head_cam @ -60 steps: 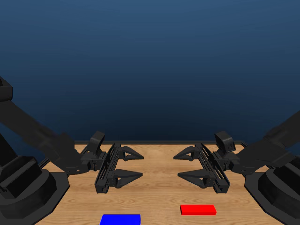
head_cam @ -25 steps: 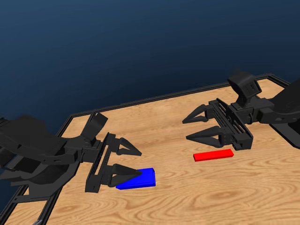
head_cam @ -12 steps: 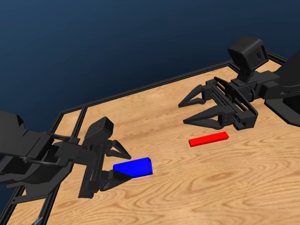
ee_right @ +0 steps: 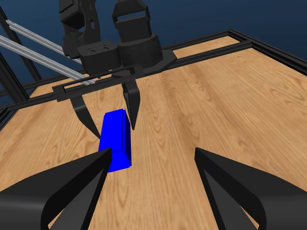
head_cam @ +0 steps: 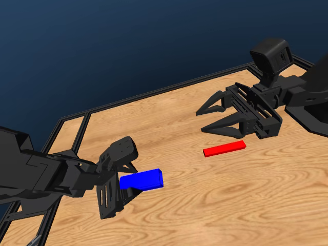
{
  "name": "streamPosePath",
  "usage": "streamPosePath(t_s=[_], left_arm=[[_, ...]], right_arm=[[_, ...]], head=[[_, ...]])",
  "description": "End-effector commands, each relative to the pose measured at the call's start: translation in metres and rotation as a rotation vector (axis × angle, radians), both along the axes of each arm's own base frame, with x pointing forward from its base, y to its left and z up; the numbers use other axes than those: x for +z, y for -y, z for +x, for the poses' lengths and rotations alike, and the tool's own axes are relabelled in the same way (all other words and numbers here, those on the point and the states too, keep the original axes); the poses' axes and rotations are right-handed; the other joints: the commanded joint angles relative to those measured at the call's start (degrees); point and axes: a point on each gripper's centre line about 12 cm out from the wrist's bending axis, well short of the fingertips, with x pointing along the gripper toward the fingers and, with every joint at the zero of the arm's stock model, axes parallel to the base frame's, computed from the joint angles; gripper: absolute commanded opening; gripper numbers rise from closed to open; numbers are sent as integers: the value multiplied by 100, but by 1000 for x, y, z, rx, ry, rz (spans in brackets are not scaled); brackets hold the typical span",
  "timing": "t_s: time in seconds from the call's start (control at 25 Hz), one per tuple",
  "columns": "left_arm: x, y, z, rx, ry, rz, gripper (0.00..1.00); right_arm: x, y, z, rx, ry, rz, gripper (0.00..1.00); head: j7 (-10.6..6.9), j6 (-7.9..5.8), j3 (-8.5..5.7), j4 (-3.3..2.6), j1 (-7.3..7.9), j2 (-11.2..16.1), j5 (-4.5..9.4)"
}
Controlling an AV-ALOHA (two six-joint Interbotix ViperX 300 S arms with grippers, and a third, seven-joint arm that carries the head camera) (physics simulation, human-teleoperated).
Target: Insert peg into socket
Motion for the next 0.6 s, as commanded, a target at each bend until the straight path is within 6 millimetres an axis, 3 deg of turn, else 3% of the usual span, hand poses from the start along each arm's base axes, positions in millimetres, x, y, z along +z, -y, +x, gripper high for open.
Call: streamPosePath(t_s=[0.04,0.08,0.12,0.2,0.44,0.48,0.6], left_arm=[[-3,7,1,35,3,-16,100],[-4,8,1,39,-2,-13,88],[-4,9,1,40,4,-19,0],[-8,9,-2,44,5,-25,0],[4,12,3,39,43,-29,0],[-3,10,-3,41,18,-21,0],[3,16,-1,19,43,-27,0]], right_arm=[[-6,-1,-1,-5,-9,42,100],[-13,-3,-2,-3,-43,54,100],[-19,-4,-3,-1,-68,67,100],[-29,-6,-5,0,-124,86,100],[-71,-14,-10,5,-363,85,100],[-71,-16,-6,11,-376,78,100],[-78,-17,-6,20,-433,59,100]], head=[[-75,-87,-94,-17,17,0,-48],[-103,-121,-91,-25,23,-4,-54],[-142,-156,-90,-35,25,-9,-60],[-211,-225,-90,-58,15,-15,-91],[-619,-648,-66,-207,-111,-59,-287],[-673,-726,-64,-232,-135,-67,-309],[-802,-897,-65,-287,-182,-78,-357]])
